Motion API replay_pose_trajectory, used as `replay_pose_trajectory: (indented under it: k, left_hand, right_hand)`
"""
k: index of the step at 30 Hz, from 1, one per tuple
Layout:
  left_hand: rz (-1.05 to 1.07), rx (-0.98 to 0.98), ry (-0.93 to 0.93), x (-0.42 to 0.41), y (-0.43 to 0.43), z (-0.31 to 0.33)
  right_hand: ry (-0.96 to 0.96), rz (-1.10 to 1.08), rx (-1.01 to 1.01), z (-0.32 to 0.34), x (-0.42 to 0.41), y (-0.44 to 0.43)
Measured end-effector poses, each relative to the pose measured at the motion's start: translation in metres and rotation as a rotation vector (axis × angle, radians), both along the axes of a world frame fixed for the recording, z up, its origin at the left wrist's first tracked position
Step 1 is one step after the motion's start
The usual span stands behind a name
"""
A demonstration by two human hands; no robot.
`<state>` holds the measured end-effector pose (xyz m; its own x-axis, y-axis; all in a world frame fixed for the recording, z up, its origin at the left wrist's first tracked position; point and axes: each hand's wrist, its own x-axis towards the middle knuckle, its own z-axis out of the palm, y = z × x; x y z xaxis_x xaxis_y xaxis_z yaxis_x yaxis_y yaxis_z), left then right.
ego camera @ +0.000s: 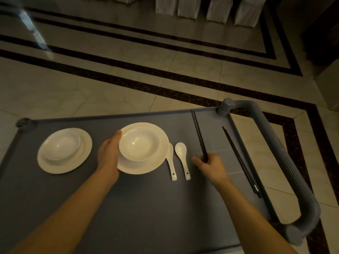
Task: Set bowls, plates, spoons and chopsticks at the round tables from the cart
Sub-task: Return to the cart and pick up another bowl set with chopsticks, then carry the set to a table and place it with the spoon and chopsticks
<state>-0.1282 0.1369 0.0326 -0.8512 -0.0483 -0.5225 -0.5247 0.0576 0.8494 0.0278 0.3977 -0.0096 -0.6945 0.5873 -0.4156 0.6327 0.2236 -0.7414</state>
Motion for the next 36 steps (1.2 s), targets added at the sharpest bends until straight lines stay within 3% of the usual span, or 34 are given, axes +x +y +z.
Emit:
replay_pose_trajectory:
  k: [4,10,14,20,27,36]
  left_hand:
    - [0.013,0.030,0.004,0.004,-0.009,0.002]
    - [0.031,0.064,-0.007,0.005,-0.021,0.001]
    - [0.045,0.081,-0.029,0.003,-0.026,-0.001]
    - [0.014,0.099,-0.025,-0.003,-0.030,0.000]
    - [-0.003,0.182,-0.014,-0.010,-0.028,0.015]
    - [0.067,0.218,0.072,-0.033,-0.047,0.066]
  right_hand:
    - [-0.116,0.143,0.177,-0.003,-0.014,-0.016]
    - [-0.232,0.186,0.230,-0.015,-0.030,-0.033]
    - [-0.203,0.146,0.221,-0.027,-0.032,-0.033]
    - [-0.049,0.028,0.004,-0.023,-0.028,-0.034]
    - [0.297,-0.115,-0.399,0.059,-0.062,-0.055]
    - [0.375,-0.050,-0.413,0.137,-0.105,-0.094]
